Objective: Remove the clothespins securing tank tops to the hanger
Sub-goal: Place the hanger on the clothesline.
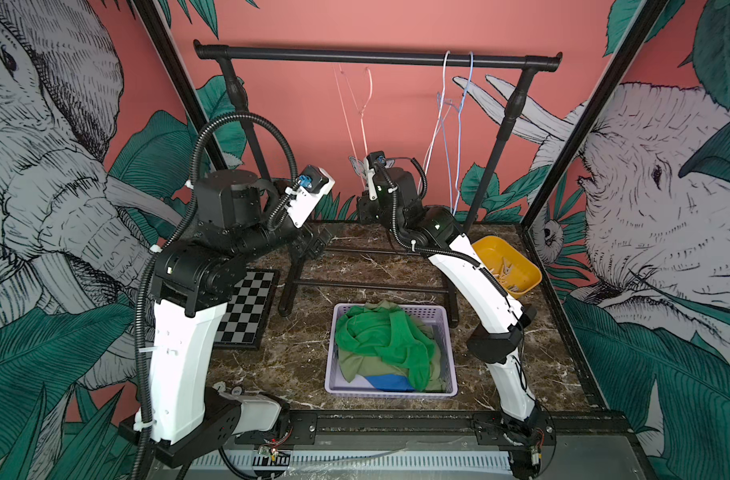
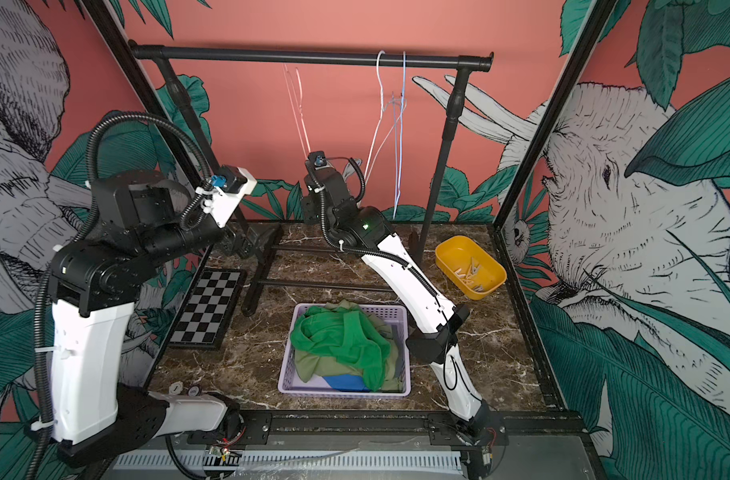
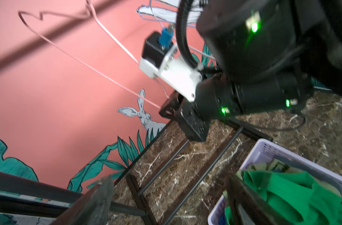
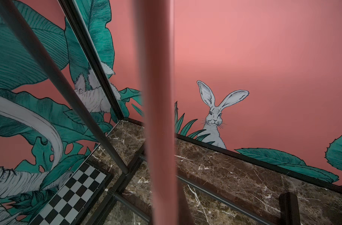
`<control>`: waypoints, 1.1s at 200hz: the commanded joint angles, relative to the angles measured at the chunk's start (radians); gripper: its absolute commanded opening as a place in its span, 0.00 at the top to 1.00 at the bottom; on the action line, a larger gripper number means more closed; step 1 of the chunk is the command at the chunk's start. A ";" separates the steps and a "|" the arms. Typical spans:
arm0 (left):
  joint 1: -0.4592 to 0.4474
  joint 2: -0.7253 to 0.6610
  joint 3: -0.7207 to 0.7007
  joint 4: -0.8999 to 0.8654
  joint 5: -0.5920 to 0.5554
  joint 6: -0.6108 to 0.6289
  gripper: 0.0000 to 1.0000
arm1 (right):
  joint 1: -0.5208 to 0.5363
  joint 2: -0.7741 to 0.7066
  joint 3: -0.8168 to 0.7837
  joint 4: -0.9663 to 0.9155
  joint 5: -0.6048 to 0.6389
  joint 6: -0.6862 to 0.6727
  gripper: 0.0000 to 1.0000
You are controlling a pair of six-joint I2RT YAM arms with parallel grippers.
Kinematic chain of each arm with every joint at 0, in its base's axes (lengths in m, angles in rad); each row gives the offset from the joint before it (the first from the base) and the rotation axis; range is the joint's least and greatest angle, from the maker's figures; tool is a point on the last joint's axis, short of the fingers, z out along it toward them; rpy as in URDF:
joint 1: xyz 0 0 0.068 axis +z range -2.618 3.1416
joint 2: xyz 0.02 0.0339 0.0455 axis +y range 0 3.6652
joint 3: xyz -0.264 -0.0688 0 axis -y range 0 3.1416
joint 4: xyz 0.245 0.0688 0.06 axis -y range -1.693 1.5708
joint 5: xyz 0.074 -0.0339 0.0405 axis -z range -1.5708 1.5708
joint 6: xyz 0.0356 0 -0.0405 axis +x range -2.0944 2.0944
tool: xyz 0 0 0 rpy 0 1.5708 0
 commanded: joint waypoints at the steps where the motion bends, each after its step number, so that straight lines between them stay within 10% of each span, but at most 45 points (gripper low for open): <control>1: 0.005 0.061 0.077 0.031 0.033 -0.058 0.08 | -0.013 -0.066 0.014 0.015 0.000 -0.004 1.00; 220: 0.006 0.099 0.035 0.003 0.104 -0.040 0.09 | -0.155 -0.032 0.040 0.139 -0.064 0.010 1.00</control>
